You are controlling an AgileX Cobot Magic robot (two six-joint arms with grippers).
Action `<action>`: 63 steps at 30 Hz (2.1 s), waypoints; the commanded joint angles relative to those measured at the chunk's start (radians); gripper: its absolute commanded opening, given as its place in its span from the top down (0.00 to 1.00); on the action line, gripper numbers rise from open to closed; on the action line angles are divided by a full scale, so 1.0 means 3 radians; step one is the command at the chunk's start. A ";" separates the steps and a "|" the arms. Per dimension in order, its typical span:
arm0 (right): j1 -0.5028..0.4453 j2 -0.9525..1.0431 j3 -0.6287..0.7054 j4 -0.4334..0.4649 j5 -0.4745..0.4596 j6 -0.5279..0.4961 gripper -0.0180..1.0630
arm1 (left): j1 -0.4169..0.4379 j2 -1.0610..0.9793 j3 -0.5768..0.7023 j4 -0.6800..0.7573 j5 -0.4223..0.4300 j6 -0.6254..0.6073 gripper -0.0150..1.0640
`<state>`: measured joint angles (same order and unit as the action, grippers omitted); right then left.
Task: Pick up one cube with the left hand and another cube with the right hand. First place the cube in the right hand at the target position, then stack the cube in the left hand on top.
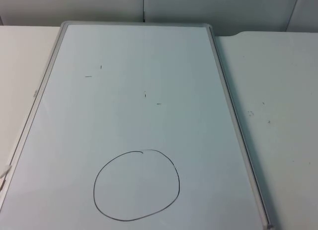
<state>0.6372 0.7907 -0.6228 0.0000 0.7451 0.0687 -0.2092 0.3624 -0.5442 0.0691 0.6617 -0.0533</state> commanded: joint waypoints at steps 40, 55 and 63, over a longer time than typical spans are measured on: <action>0.1129 0.3750 -0.1520 -0.1281 -0.1119 0.1330 0.99 | -0.0022 -0.0024 0.0003 0.0003 -0.0012 0.0003 0.97; 0.1129 0.4111 -0.1620 -0.1196 -0.1185 0.1330 0.99 | -0.0022 -0.0024 0.0003 0.0003 -0.0012 0.0003 0.97; 0.1129 0.4110 -0.1620 -0.1132 -0.1178 0.1330 0.83 | -0.0022 -0.0024 0.0003 0.0003 -0.0012 0.0003 0.97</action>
<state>0.9707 2.0153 -1.1031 -0.3550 0.3961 0.4674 -0.2092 0.3624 -0.5442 0.0728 0.6674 -0.0533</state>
